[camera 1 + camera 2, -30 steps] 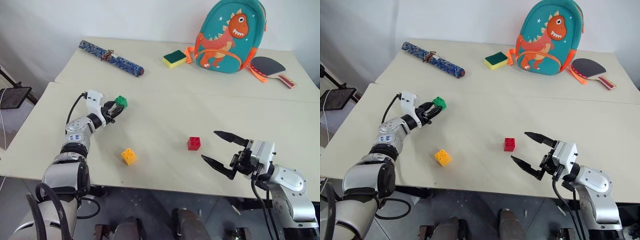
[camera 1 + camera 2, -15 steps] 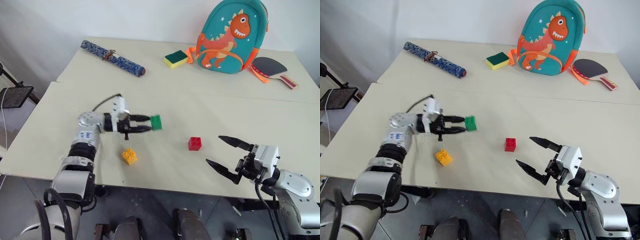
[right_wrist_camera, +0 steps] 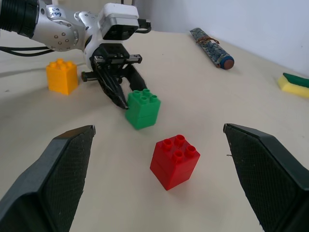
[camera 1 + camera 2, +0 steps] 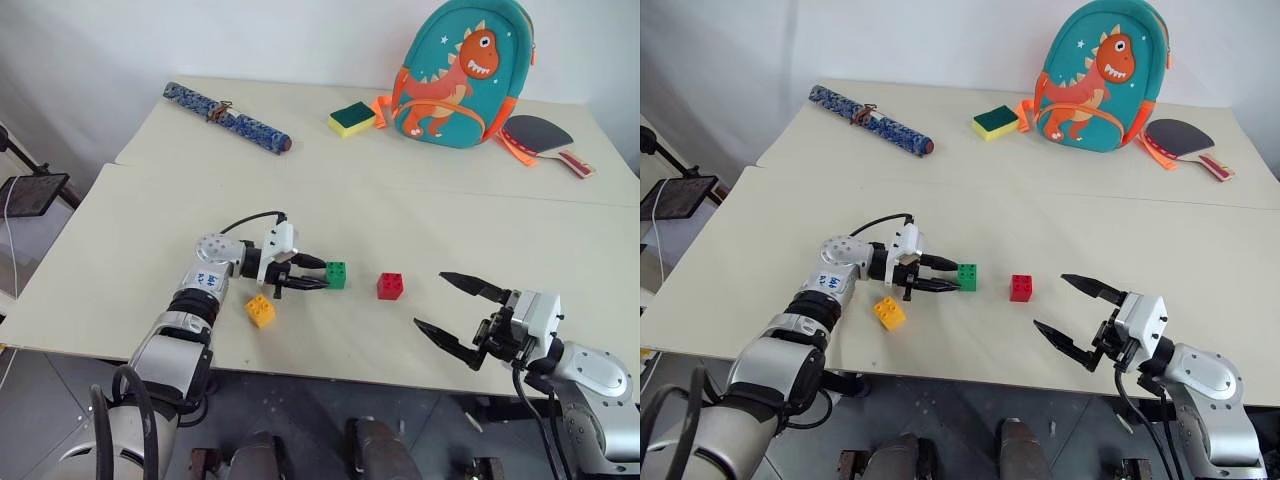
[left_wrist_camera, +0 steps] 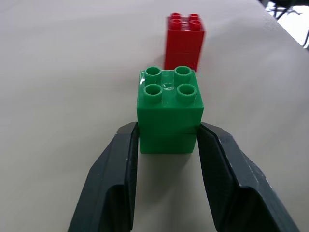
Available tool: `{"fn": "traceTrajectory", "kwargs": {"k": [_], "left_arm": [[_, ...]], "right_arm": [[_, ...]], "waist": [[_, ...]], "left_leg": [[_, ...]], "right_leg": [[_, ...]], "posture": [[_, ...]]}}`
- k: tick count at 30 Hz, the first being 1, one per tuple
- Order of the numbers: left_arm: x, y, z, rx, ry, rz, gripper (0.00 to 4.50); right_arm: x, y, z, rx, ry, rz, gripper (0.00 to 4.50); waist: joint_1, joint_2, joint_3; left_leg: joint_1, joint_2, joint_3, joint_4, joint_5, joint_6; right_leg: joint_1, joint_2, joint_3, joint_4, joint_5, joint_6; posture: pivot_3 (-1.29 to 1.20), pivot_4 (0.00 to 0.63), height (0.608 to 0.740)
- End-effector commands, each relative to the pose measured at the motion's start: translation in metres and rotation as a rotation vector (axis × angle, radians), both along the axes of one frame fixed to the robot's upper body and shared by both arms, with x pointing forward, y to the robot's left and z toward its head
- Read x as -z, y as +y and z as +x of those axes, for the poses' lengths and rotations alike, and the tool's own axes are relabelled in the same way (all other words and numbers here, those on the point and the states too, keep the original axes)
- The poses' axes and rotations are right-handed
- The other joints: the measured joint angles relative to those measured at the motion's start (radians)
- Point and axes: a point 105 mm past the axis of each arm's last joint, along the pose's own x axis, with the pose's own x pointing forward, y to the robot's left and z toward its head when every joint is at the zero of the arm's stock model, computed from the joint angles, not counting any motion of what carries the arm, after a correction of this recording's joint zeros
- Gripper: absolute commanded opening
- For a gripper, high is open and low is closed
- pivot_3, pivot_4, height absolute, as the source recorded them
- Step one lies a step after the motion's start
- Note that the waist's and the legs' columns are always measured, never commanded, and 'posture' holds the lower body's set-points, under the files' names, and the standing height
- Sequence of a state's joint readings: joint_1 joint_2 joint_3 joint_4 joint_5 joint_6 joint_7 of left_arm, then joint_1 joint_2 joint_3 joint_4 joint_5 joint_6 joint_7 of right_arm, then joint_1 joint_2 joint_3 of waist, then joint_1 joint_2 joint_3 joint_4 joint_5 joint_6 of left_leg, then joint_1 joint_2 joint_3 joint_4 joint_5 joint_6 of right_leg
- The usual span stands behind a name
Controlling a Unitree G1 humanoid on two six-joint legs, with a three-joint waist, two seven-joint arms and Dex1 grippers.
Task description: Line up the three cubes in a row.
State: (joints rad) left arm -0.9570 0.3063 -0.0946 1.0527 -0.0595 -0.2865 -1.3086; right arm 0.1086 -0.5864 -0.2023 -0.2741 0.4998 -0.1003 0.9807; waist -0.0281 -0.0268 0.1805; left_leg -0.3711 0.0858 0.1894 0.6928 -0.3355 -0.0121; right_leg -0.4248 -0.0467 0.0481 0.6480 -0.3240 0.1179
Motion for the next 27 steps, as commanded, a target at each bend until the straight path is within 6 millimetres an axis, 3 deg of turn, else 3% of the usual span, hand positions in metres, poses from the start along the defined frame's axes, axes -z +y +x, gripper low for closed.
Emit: {"fn": "traceTrajectory", "kwargs": {"k": [1,4,10,11,13,14,17,20,23,27], "left_arm": [[-0.030,0.003,-0.002,0.056,-0.022,-0.113,3.11],[-0.040,0.035,-0.010,0.081,-0.046,-0.098,3.99],[-0.055,0.095,-0.012,-0.086,-0.063,-0.104,3.99],[-0.060,0.116,-0.008,-0.202,-0.073,-0.145,3.99],[-0.067,0.147,-0.008,-0.370,-0.080,-0.215,4.46],[-0.065,0.167,-0.012,-0.461,-0.081,-0.249,4.46],[-0.053,0.201,-0.030,-0.620,-0.078,-0.279,4.46],[-0.019,0.243,-0.072,-0.807,-0.018,-0.265,4.46],[-0.004,0.259,-0.101,-0.882,0.020,-0.239,4.46],[0.002,0.259,-0.122,-0.877,0.024,-0.191,4.46]], "right_arm": [[-0.008,0.000,-0.004,0.001,-0.040,-0.001,4.50],[-0.009,0.000,-0.003,-0.011,-0.035,-0.001,4.50],[-0.010,0.000,0.003,-0.046,-0.043,-0.006,4.50],[-0.013,0.004,0.004,-0.075,-0.035,0.019,4.50],[-0.018,0.013,0.005,-0.134,-0.011,0.060,4.50],[-0.021,0.020,0.004,-0.176,-0.011,0.071,4.50],[-0.027,0.037,0.003,-0.253,-0.022,0.087,4.50],[-0.029,0.064,-0.005,-0.404,-0.036,0.056,4.50],[-0.029,0.078,-0.012,-0.504,-0.050,0.011,4.50],[-0.028,0.081,-0.013,-0.555,-0.048,-0.020,4.50]], "waist": [[-0.001,0.000,0.000],[-0.009,0.000,0.000],[-0.025,0.000,0.000],[-0.025,0.000,0.000],[-0.027,0.000,0.000],[-0.031,0.000,0.000],[-0.032,0.000,0.000],[-0.037,0.000,0.000],[-0.035,-0.003,0.000],[-0.003,-0.005,-0.002]], "left_leg": [[0.000,0.000,0.000,0.000,0.000,0.000],[0.000,0.000,0.000,0.000,0.000,0.000],[0.002,0.001,0.000,0.001,0.001,-0.001],[0.001,0.001,0.000,0.002,0.000,-0.001],[0.001,0.002,0.000,0.004,0.000,0.000],[0.001,0.002,0.000,0.004,0.000,0.000],[0.002,0.005,-0.003,0.004,-0.001,-0.002],[0.003,0.007,-0.003,0.004,-0.002,-0.003],[0.003,0.009,-0.003,0.005,-0.003,-0.003],[0.003,0.009,0.000,0.006,-0.003,-0.004]], "right_leg": [[0.000,0.000,0.000,0.000,0.000,0.000],[-0.001,0.000,0.000,0.003,0.000,0.000],[-0.001,0.001,0.000,0.007,0.000,-0.001],[-0.001,0.001,0.000,0.007,0.000,-0.001],[-0.001,0.000,0.000,0.007,0.000,-0.001],[-0.002,0.000,0.000,0.007,0.000,-0.001],[-0.003,0.001,0.000,0.011,-0.001,-0.001],[-0.004,0.001,0.000,0.012,-0.001,-0.002],[-0.004,0.002,-0.003,0.012,-0.002,-0.004],[-0.002,-0.001,-0.008,0.011,-0.005,-0.010]], "posture": [[0.00,0.150,0.740],[0.00,0.150,0.740],[0.00,0.150,0.740],[0.00,0.150,0.740],[0.00,0.150,0.740],[0.00,0.150,0.740],[0.00,0.150,0.740],[0.00,0.150,0.740],[0.00,0.150,0.740],[0.00,0.150,0.740]]}}
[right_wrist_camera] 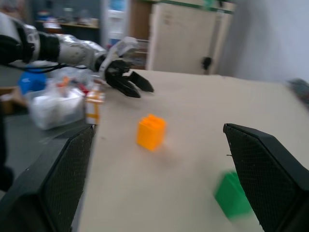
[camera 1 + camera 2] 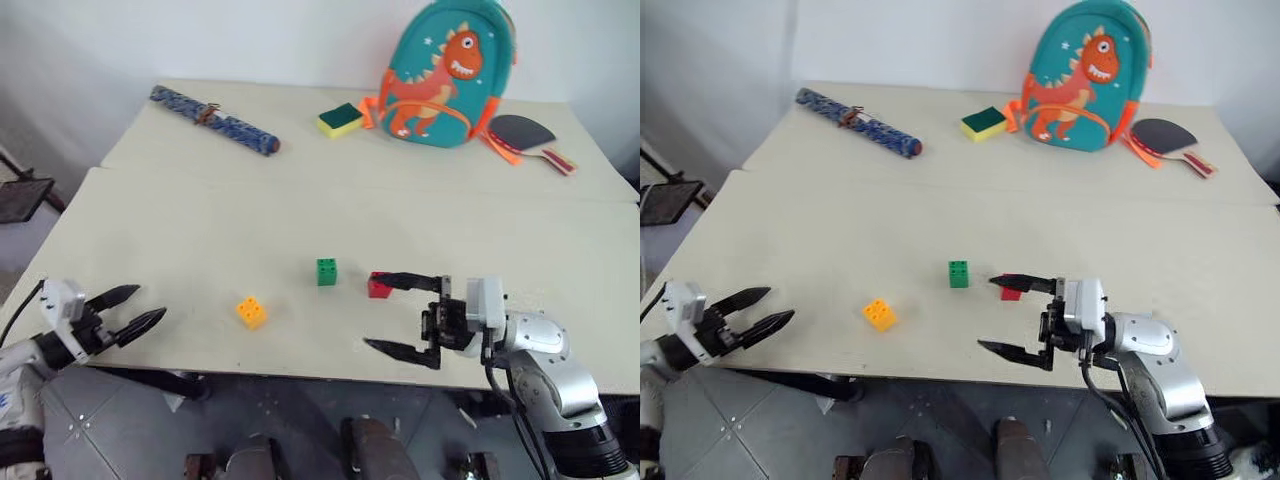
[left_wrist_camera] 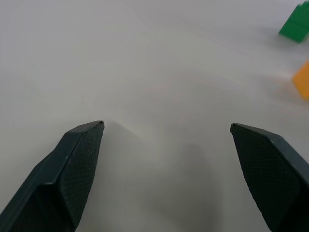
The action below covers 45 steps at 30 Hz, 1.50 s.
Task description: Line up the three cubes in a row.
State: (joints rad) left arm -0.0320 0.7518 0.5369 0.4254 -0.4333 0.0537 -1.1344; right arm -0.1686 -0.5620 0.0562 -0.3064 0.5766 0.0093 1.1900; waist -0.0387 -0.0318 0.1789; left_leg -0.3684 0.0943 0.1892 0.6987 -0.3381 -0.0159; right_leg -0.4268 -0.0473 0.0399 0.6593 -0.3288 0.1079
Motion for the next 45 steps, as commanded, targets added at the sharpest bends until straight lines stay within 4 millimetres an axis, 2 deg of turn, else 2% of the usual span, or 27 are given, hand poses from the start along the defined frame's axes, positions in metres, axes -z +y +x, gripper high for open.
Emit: {"fn": "traceTrajectory", "kwargs": {"k": [1,6,9,11,13,15,20,24,27,34,37,40,45], "left_arm": [[-0.016,-0.007,-0.006,0.040,-0.062,0.039,4.46],[-0.022,-0.055,-0.018,0.225,-0.085,0.028,4.46],[-0.025,-0.076,-0.015,0.278,-0.116,0.027,4.46],[-0.029,-0.099,-0.010,0.322,-0.134,0.016,4.46],[-0.025,-0.122,-0.006,0.366,-0.127,0.000,4.46],[-0.020,-0.136,-0.006,0.413,-0.102,-0.025,4.46],[-0.013,-0.146,0.002,0.402,-0.108,-0.027,4.46],[-0.002,-0.159,0.021,0.365,-0.099,-0.012,4.46],[-0.005,-0.163,0.026,0.362,-0.101,-0.037,3.84],[-0.008,-0.158,0.021,0.469,-0.063,0.009,1.59],[-0.021,-0.154,0.029,0.579,-0.057,0.025,1.52],[-0.037,-0.155,0.055,0.705,-0.117,0.129,1.52],[-0.040,-0.178,0.086,0.889,-0.171,0.216,1.52]], "right_arm": [[-0.004,0.000,-0.004,-0.035,-0.029,-0.023,4.50],[-0.002,-0.013,0.006,-0.003,-0.028,-0.041,4.50],[0.001,-0.017,0.009,0.014,-0.020,-0.045,4.50],[0.004,-0.020,0.011,0.029,-0.015,-0.052,4.50],[0.009,-0.024,0.011,0.048,-0.004,-0.063,4.50],[0.011,-0.025,0.010,0.059,0.008,-0.063,4.50],[0.013,-0.027,0.009,0.085,0.011,-0.062,4.50],[0.017,-0.030,0.007,0.121,0.014,-0.062,4.50],[0.018,-0.030,0.006,0.135,0.017,-0.059,4.50],[0.018,-0.034,0.007,0.171,0.011,-0.061,4.50],[0.017,-0.037,0.009,0.194,0.006,-0.061,4.50],[0.016,-0.040,0.010,0.208,0.005,-0.064,4.50],[0.015,-0.041,0.013,0.225,-0.002,-0.064,4.50]], "waist": [[0.011,-0.001,-0.001],[0.011,-0.004,-0.003],[0.009,-0.004,-0.003],[0.008,-0.004,-0.003],[0.008,-0.004,-0.003],[0.007,-0.004,-0.003],[0.001,-0.004,-0.003],[0.008,-0.004,-0.003],[0.009,-0.004,-0.003],[0.005,-0.004,-0.003],[0.008,-0.004,-0.003],[0.021,-0.004,-0.003],[0.017,-0.003,-0.003]], "left_leg": [[0.000,0.000,0.000,0.000,0.000,0.000],[0.000,0.000,0.001,-0.001,-0.002,0.000],[0.001,0.001,0.002,-0.001,-0.002,-0.002],[0.001,0.003,0.002,-0.001,-0.002,-0.003],[0.001,0.004,0.002,-0.001,-0.002,-0.003],[0.001,0.004,0.003,-0.001,-0.002,-0.003],[0.002,0.005,0.004,-0.001,-0.002,-0.004],[0.002,0.004,0.005,-0.001,-0.002,-0.004],[0.002,0.004,0.005,-0.001,-0.002,-0.003],[0.003,0.005,0.006,-0.001,-0.002,-0.004],[0.003,0.005,0.007,-0.001,-0.002,-0.004],[0.002,0.004,0.007,0.000,-0.002,-0.003],[0.000,0.003,0.009,0.000,-0.003,-0.002]], "right_leg": [[0.000,-0.001,-0.001,0.000,0.000,-0.002],[0.000,-0.004,-0.006,-0.001,0.000,-0.004],[0.000,-0.002,-0.007,-0.001,0.000,-0.004],[0.000,0.000,-0.006,-0.001,0.000,-0.004],[0.000,0.001,-0.006,-0.001,0.000,-0.004],[0.000,0.001,-0.005,-0.001,0.000,-0.004],[0.000,0.003,-0.004,-0.001,0.000,-0.004],[0.000,0.002,-0.004,-0.001,0.000,-0.004],[0.000,0.002,-0.003,-0.002,0.000,-0.004],[-0.001,0.003,-0.004,-0.002,0.000,-0.004],[-0.001,0.003,-0.003,-0.002,0.000,-0.004],[0.000,0.002,-0.004,-0.002,0.000,-0.004],[-0.001,0.002,-0.005,-0.005,0.001,-0.004]], "posture": [[0.00,0.150,0.740],[0.00,0.150,0.740],[0.00,0.150,0.740],[0.00,0.150,0.740],[0.00,0.150,0.740],[0.00,0.150,0.740],[0.00,0.150,0.740],[0.00,0.150,0.740],[0.00,0.150,0.740],[0.00,0.150,0.740],[0.00,0.150,0.740],[0.00,0.150,0.740],[0.00,0.150,0.740]]}}
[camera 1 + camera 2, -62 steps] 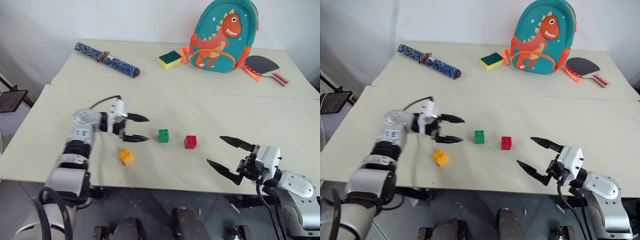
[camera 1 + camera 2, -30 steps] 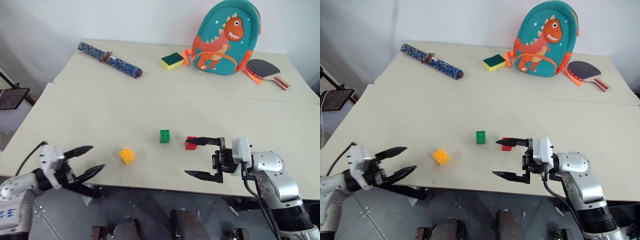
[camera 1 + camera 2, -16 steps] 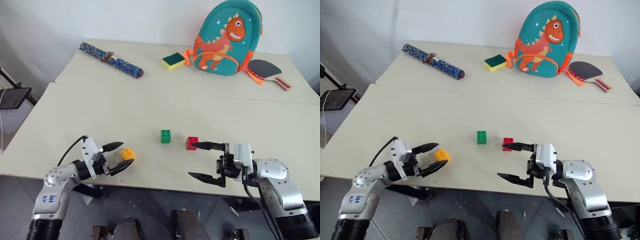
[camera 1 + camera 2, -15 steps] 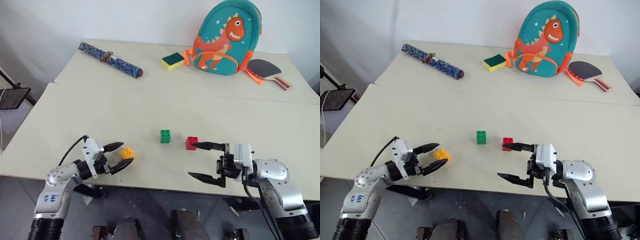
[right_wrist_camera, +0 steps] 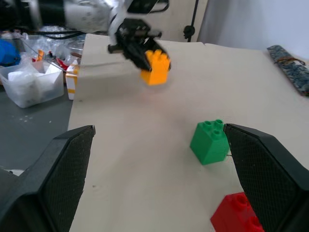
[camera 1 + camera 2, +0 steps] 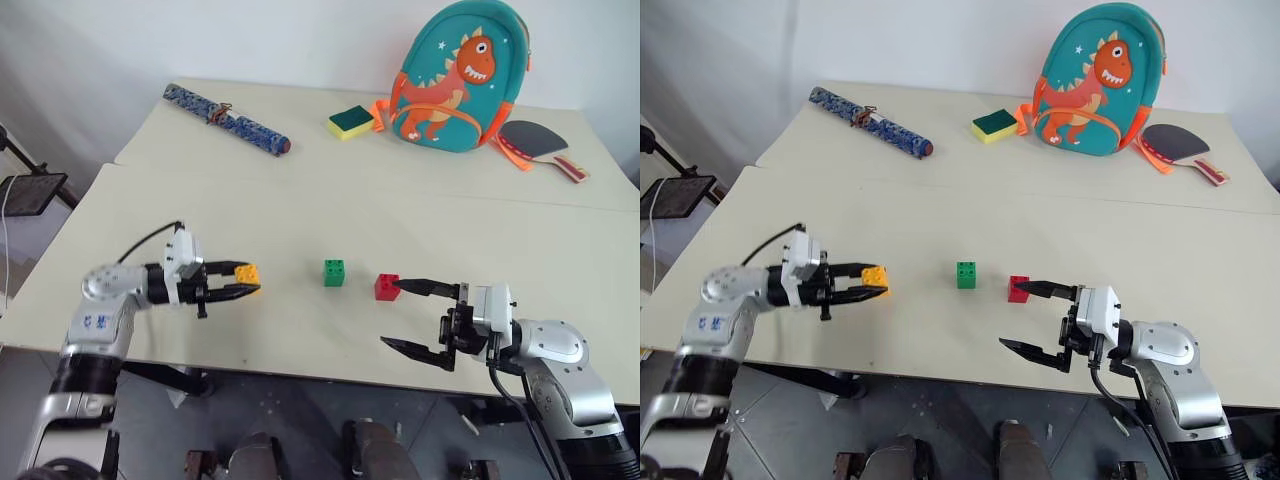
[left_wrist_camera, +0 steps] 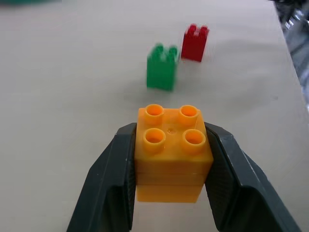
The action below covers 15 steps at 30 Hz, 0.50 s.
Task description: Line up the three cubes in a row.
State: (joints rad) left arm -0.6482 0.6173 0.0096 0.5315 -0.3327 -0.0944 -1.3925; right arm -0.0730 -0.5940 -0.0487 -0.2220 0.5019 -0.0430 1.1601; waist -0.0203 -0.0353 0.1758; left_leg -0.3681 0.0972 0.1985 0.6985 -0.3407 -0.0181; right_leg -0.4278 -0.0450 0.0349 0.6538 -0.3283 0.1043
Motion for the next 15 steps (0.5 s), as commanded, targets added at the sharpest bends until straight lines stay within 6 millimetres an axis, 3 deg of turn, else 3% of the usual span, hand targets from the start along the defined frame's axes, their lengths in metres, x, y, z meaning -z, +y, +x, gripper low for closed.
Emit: {"fn": "traceTrajectory", "kwargs": {"k": [1,8,15], "left_arm": [[0.015,-0.011,0.009,0.099,0.011,0.081,1.52],[0.015,-0.032,0.026,0.170,0.024,0.135,1.52],[0.019,-0.029,0.022,0.211,0.063,0.174,1.52]], "right_arm": [[-0.008,-0.002,0.000,0.013,-0.042,-0.001,4.50],[-0.007,-0.010,-0.007,0.080,-0.035,0.003,4.50],[-0.004,-0.013,-0.012,0.115,-0.022,0.006,4.50]], "waist": [[-0.003,0.000,0.000],[-0.010,0.000,0.000],[-0.011,0.000,0.000]], "left_leg": [[0.000,0.000,0.000,0.000,0.000,0.000],[-0.001,0.002,0.001,-0.002,-0.001,-0.002],[-0.001,0.002,0.001,0.000,-0.001,-0.001]], "right_leg": [[0.000,0.000,0.000,0.000,0.000,0.001],[-0.004,0.002,0.000,0.000,0.001,0.001],[-0.003,0.002,0.000,0.001,0.001,0.001]], "posture": [[0.00,0.150,0.740],[0.00,0.150,0.740],[0.00,0.150,0.740]]}}
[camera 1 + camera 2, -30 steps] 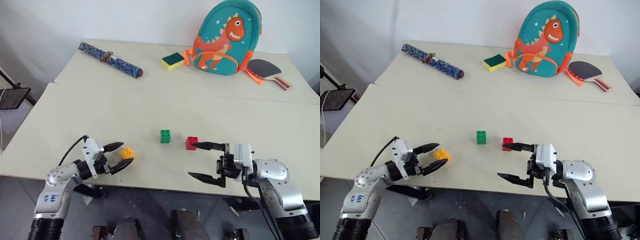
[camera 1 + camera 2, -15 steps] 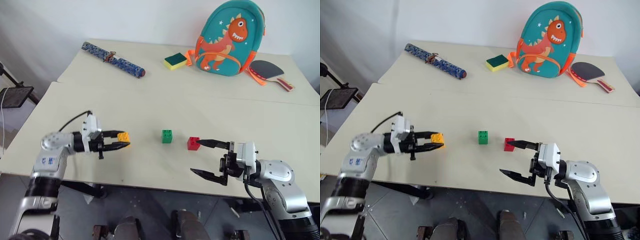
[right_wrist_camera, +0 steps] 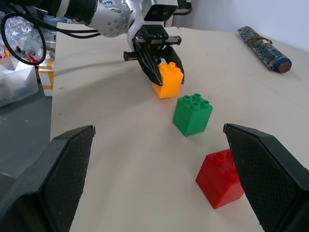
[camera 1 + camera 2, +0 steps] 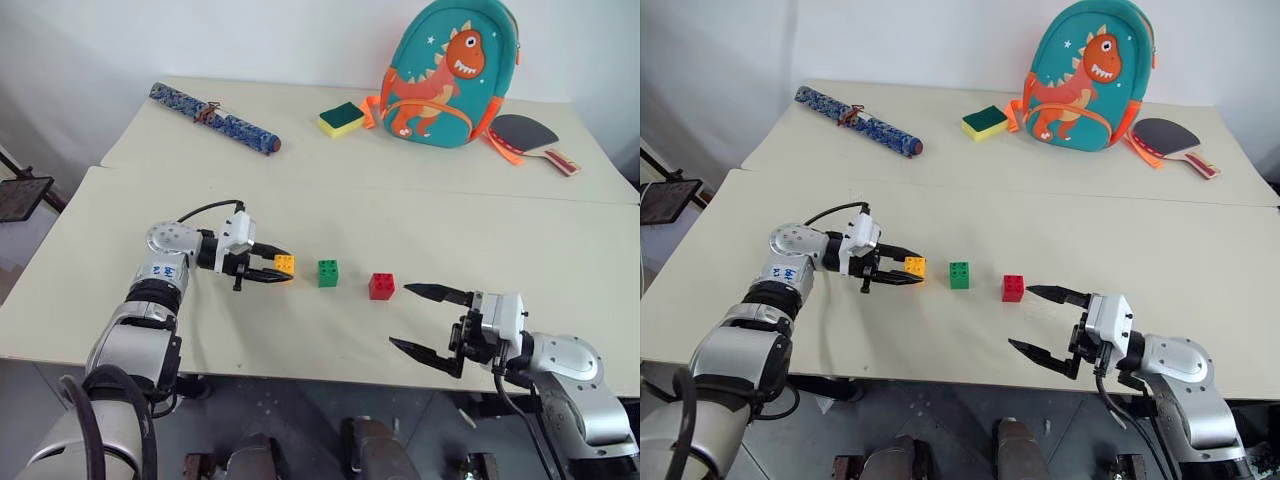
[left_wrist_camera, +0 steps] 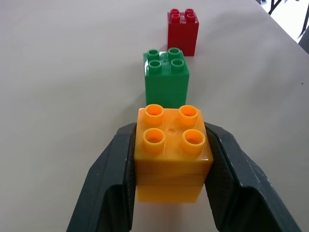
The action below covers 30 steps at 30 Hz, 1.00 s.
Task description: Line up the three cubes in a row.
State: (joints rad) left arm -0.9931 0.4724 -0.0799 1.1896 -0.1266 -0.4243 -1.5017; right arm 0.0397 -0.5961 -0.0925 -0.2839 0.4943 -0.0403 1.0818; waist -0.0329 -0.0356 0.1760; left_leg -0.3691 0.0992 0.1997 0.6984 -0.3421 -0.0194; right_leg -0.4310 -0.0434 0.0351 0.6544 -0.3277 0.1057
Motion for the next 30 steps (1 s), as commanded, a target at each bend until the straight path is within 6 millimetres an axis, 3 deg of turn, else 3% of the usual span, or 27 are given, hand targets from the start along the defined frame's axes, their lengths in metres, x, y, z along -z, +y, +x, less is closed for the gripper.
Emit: {"fn": "traceTrajectory", "kwargs": {"k": [1,11,12,18,20,26,30], "left_arm": [[-0.007,0.003,-0.007,0.091,0.008,0.033,1.52],[-0.003,0.011,-0.007,0.055,0.072,0.045,1.52],[-0.004,0.011,-0.007,0.057,0.080,0.036,2.24],[-0.013,0.018,-0.005,0.026,0.028,0.004,3.93],[-0.024,0.030,-0.004,-0.010,-0.008,-0.032,4.46],[-0.054,0.080,-0.011,-0.173,-0.080,-0.092,4.46],[-0.064,0.100,-0.017,-0.276,-0.106,-0.104,4.46]], "right_arm": [[-0.011,-0.002,-0.003,0.010,-0.049,-0.008,4.50],[-0.011,-0.005,0.002,0.012,-0.048,-0.011,4.50],[-0.011,-0.005,0.002,0.009,-0.046,-0.012,4.50],[-0.013,-0.008,0.006,-0.011,-0.040,-0.029,4.50],[-0.016,-0.013,0.008,-0.024,-0.039,-0.047,4.50],[-0.034,-0.040,0.024,-0.055,-0.015,-0.127,4.50],[-0.049,-0.055,0.040,-0.069,-0.032,-0.197,4.50]], "waist": [[0.002,0.000,0.000],[0.003,0.000,0.000],[0.003,0.000,0.000],[0.002,0.000,0.000],[-0.001,0.000,0.000],[-0.013,0.001,0.001],[-0.011,0.001,0.001]], "left_leg": [[0.000,0.000,0.000,0.000,0.000,0.000],[0.000,0.000,0.000,0.000,0.000,0.000],[0.000,0.000,0.000,0.000,0.000,0.000],[0.000,0.000,0.000,0.000,0.000,0.000],[0.000,0.000,0.000,0.000,0.000,0.000],[0.001,0.001,0.000,0.000,0.000,0.000],[0.002,0.001,0.001,0.001,0.000,0.000]], "right_leg": [[0.000,0.000,0.000,0.000,0.000,0.000],[0.000,0.000,0.000,0.000,0.000,0.000],[0.000,0.000,0.000,0.000,0.000,0.000],[0.000,0.000,0.000,0.000,0.000,0.000],[0.000,0.000,0.000,0.001,0.000,0.000],[-0.001,0.000,0.000,0.003,0.000,0.000],[-0.001,0.000,0.000,0.004,0.000,0.000]], "posture": [[0.00,0.150,0.740],[0.00,0.150,0.740],[0.00,0.150,0.740],[0.00,0.150,0.740],[0.00,0.150,0.740],[0.00,0.150,0.740],[0.00,0.150,0.740]]}}
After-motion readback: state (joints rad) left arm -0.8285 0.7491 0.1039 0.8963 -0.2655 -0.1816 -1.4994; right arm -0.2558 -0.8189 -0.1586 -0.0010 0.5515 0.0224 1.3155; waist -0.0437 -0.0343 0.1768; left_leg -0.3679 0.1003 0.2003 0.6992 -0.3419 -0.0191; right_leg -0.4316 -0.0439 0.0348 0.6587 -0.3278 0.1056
